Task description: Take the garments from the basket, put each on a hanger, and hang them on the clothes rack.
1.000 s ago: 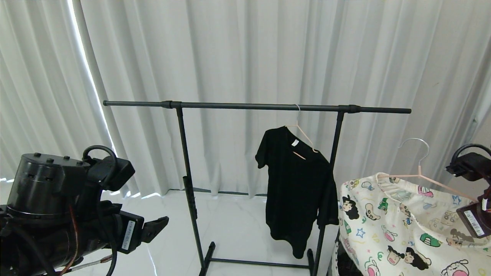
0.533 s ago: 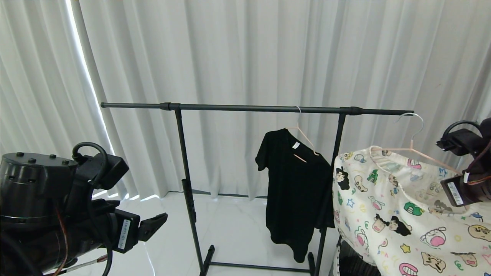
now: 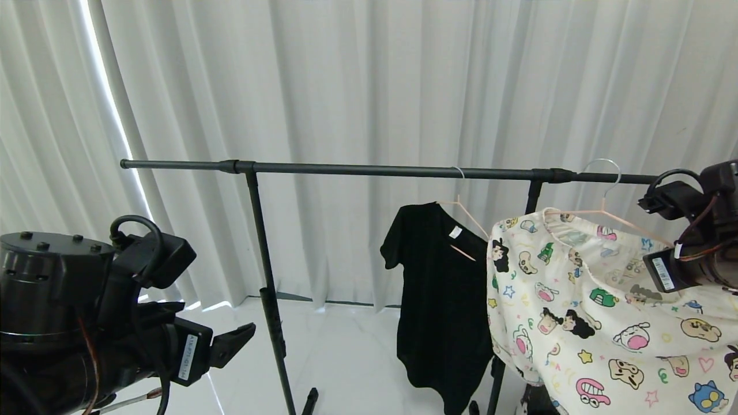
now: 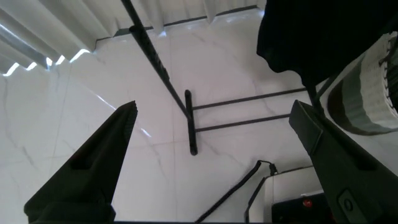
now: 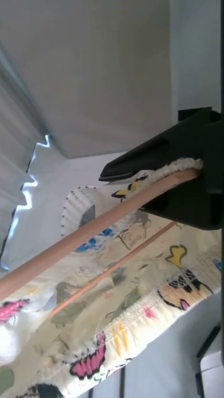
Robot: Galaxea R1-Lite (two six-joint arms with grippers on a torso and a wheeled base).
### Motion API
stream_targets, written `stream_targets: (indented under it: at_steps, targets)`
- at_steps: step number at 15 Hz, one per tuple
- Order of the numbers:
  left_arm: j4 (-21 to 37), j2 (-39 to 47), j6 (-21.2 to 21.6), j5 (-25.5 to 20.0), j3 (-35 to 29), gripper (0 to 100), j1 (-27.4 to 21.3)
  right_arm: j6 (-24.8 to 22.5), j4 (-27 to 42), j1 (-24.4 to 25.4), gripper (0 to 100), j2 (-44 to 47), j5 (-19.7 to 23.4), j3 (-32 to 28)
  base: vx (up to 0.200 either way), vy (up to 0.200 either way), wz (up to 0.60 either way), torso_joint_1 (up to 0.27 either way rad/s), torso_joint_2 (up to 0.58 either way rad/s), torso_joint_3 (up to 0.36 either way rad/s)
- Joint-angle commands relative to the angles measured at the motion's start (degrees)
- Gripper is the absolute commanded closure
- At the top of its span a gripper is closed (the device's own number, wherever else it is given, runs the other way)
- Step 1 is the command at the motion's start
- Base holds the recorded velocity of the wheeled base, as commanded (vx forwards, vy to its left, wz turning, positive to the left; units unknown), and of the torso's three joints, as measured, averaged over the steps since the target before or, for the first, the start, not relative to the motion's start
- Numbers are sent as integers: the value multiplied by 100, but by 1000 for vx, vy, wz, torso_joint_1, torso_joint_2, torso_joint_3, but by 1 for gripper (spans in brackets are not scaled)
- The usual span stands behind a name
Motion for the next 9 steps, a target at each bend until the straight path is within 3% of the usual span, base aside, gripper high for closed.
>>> stream_targets:
  at_steps: [1,3,5,9]
  targets:
    - [-10,0,-1,1,2,0,-73,-66,403,-128,100,-445,228,23,200,0,0,7,2,-2]
    - [-160,9,-1,1,37,0,-90,-321,1599,-646,100,-1121,852,66,100,0,0,6,-1,1]
    - [-292,53,-1,1,81,0,-90,-593,1713,-972,100,-1446,992,383,0,0,0,0,0,0]
    - [-292,36,-1,10,152,0,-99,-655,1757,-998,100,-1613,966,532,0,0,0,0,0,0]
